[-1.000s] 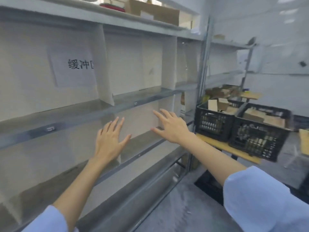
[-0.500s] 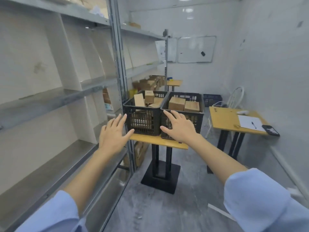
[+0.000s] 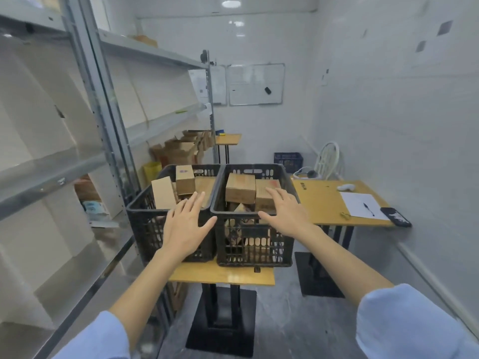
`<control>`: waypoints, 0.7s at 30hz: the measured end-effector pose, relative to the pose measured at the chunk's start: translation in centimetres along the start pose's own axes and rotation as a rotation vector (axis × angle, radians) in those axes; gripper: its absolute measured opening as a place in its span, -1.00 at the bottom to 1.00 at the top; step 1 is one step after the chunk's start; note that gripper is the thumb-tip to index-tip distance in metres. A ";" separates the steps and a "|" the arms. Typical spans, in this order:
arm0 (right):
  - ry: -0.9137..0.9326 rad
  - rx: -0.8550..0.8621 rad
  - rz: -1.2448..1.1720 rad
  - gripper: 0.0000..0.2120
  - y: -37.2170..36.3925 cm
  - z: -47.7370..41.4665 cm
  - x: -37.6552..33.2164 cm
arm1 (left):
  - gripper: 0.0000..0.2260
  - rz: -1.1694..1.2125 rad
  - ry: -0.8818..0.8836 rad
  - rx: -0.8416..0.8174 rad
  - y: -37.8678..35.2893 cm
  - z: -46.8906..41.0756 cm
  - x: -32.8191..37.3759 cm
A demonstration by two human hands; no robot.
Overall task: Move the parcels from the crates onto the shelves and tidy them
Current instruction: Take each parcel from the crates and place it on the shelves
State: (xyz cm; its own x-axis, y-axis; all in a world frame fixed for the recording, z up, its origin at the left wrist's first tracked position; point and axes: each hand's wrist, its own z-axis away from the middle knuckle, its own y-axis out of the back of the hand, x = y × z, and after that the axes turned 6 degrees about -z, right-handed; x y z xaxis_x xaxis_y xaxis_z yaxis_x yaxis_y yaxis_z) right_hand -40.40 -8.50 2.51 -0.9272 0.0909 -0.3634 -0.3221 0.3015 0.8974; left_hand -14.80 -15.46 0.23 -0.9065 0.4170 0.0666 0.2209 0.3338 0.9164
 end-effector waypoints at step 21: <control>0.002 -0.097 -0.174 -0.28 -10.5 -30.7 15.0 | -0.33 0.034 0.024 -0.073 -19.2 -29.2 4.2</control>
State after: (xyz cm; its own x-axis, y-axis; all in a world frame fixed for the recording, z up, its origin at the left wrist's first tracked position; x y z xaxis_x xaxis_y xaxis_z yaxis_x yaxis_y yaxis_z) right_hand -56.78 -39.42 -4.63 -0.8562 0.0436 -0.5148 -0.4944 0.2199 0.8410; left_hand -33.39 -44.75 -5.57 -0.9072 0.4068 0.1069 0.2259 0.2569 0.9397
